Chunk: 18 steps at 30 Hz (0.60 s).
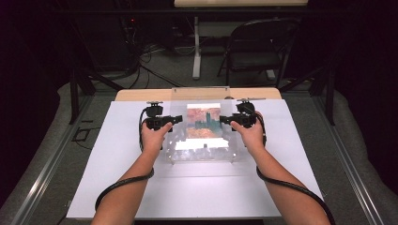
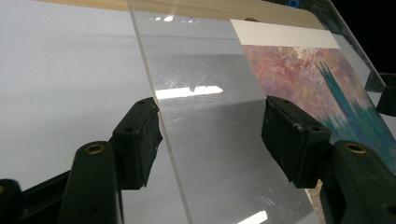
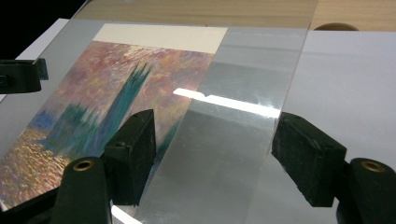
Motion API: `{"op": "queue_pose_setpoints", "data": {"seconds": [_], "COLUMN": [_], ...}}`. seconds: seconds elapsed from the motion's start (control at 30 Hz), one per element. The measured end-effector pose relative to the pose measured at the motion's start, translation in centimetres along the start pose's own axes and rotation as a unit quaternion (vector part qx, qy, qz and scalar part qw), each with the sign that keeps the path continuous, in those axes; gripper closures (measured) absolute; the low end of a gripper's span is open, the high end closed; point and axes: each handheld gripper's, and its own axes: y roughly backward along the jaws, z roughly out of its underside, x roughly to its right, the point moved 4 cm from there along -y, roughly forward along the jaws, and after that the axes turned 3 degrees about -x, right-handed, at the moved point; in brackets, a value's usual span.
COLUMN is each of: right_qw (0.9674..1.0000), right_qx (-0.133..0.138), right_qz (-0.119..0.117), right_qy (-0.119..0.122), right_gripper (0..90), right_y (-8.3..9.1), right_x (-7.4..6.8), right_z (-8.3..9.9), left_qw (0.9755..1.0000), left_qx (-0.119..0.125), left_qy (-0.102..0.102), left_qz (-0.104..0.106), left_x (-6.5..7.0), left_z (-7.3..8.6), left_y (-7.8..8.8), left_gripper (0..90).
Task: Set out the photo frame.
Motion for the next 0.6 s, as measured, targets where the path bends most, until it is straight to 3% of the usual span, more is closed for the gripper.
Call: {"op": "queue_pose_setpoints", "data": {"seconds": [0.37,0.6], "right_qw": [0.9995,0.9984], "right_qx": [0.019,0.034], "right_qz": [0.006,0.014], "right_qy": [0.026,0.044], "right_gripper": [30.9,32.3], "right_y": [1.5,2.8], "right_x": [-1.0,-1.7], "right_z": [-0.1,0.0], "left_qw": [0.9995,0.9986], "left_qx": [0.018,0.043], "left_qy": [-0.023,-0.025], "left_qz": [0.008,0.015], "left_x": [0.6,1.1], "left_z": [0.0,0.3], "left_y": [1.7,2.9], "left_gripper": [41.8,46.4]}}
